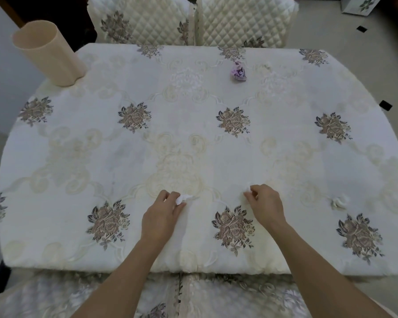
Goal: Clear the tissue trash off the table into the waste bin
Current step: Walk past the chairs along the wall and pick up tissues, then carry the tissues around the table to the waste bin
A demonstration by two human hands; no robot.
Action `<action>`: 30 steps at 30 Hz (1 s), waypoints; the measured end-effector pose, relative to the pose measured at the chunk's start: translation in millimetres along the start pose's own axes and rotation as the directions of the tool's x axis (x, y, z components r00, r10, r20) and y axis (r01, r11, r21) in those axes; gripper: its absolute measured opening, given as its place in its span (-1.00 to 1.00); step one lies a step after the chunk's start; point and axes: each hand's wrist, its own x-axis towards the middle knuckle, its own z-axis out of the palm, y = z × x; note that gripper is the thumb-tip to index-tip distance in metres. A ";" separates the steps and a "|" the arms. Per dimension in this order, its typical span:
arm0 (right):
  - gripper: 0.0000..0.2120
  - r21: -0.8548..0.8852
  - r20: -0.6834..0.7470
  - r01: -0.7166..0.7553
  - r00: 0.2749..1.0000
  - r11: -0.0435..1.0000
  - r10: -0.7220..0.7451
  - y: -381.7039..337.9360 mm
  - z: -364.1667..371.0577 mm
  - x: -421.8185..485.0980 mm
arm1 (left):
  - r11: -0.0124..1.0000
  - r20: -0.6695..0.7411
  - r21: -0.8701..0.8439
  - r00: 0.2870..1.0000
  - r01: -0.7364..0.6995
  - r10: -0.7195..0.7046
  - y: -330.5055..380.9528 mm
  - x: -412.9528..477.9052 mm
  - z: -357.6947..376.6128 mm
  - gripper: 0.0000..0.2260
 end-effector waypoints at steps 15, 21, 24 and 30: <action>-0.81 0.311 -0.106 0.143 0.988 0.940 -0.115 -46.9 -82.1 -44.8 | 0.979 -0.115 -0.203 0.993 -0.020 -0.004 76.0 -10.1 -61.4 -0.69; -0.86 0.394 -0.176 0.214 0.972 0.894 -0.155 -66.6 -117.5 -65.6 | 0.968 -0.222 -0.233 0.974 -0.094 0.041 108.9 -21.3 -94.3 -0.71; -0.77 0.371 -0.215 0.244 0.961 0.896 -0.173 -75.2 -131.4 -74.4 | 0.964 -0.261 -0.239 0.964 -0.114 0.049 117.7 -28.8 -106.8 -0.71; -0.73 0.352 -0.250 0.340 0.932 0.872 -0.263 -94.7 -141.2 -87.3 | 0.965 -0.320 -0.240 0.947 -0.104 0.023 118.1 -50.4 -124.9 -0.70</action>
